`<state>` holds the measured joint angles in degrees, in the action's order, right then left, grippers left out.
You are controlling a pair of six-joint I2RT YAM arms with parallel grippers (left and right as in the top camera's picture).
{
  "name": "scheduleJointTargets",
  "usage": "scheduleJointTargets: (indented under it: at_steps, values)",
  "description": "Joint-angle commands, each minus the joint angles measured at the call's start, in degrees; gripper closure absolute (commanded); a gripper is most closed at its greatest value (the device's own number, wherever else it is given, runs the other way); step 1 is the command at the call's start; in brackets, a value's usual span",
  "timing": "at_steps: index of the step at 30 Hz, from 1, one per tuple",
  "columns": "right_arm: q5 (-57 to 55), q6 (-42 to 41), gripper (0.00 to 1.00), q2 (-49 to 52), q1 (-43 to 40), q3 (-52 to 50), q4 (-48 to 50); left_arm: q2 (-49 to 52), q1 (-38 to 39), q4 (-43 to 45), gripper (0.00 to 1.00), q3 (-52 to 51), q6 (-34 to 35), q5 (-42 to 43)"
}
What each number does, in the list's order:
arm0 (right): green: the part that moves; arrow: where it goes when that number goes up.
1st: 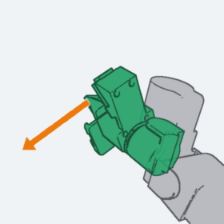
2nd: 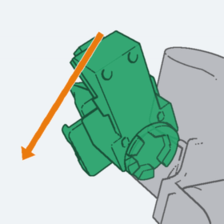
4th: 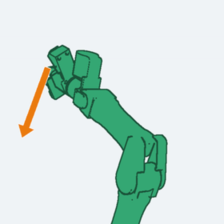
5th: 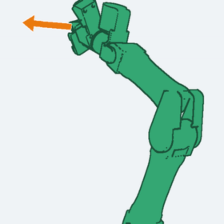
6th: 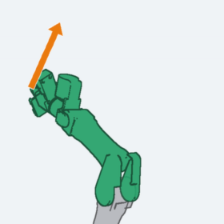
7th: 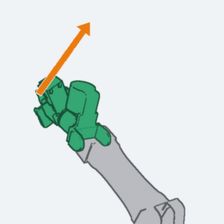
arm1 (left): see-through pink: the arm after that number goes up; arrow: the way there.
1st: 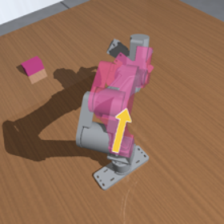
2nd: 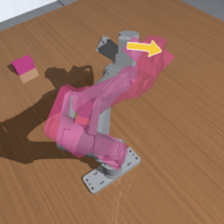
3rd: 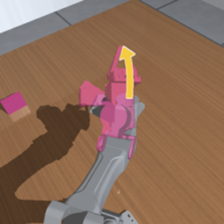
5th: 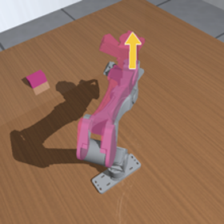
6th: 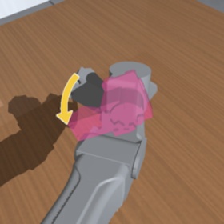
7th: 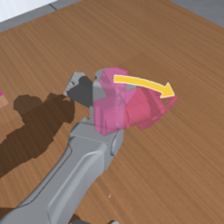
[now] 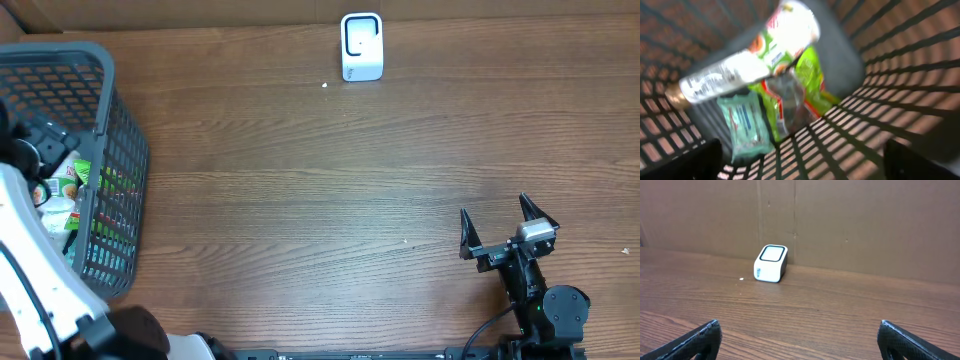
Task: Scan the item barcode
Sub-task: 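Grasp the green snack bag with the left gripper and lift it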
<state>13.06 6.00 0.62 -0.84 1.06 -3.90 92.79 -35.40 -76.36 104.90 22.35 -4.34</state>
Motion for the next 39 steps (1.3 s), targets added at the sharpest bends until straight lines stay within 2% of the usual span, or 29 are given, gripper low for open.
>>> scheduleJointTargets:
  at_steps: [1,4,15,19,24,27,29,30,31,32,36,39]
  values:
    - [-0.61,-0.37,0.00,-0.46,0.09,-0.61,0.39,4.52,-1.03,0.09,0.00,-4.46,2.86,0.09]
    - [-0.61,-0.37,0.00,-0.46,0.09,-0.61,0.39,6.60,-1.20,2.12,0.00,-8.44,5.03,0.44]
    - [-0.61,-0.37,0.00,-0.46,0.09,-0.61,0.39,8.17,-1.29,23.87,0.00,-29.59,9.57,2.51]
    - [-0.61,-0.37,0.00,-0.46,0.09,-0.61,0.39,8.26,-1.29,34.40,0.00,-38.38,10.49,3.10]
    - [-0.61,-0.37,0.00,-0.46,0.09,-0.61,0.42,10.40,-1.29,40.94,0.00,-43.93,10.45,2.97]
    - [-0.61,-0.37,0.00,-0.46,0.09,-0.61,0.39,14.10,-1.29,41.83,0.02,-44.54,9.97,2.86]
    - [-0.61,-0.37,0.00,-0.46,0.09,-0.61,0.42,16.22,-1.29,41.99,0.17,-44.54,9.40,2.84]
    - [-0.61,-0.37,0.00,-0.46,0.09,-0.61,0.39,17.33,-1.29,41.99,0.42,-44.54,8.87,2.86]
    - [-0.61,-0.37,0.00,-0.46,0.09,-0.61,0.39,17.81,-1.33,41.92,0.75,-44.52,8.72,2.86]
    - [-0.61,-0.37,0.00,-0.46,0.09,-0.61,0.39,18.10,-1.33,41.86,0.95,-44.52,8.68,2.86]
    - [-0.61,-0.37,0.00,-0.46,0.09,-0.61,0.39,17.57,-1.33,40.06,0.96,-43.06,8.09,2.91]
    - [-0.61,-0.37,0.00,-0.46,0.09,-0.61,0.39,15.54,-1.31,33.97,0.96,-37.48,5.86,2.93]
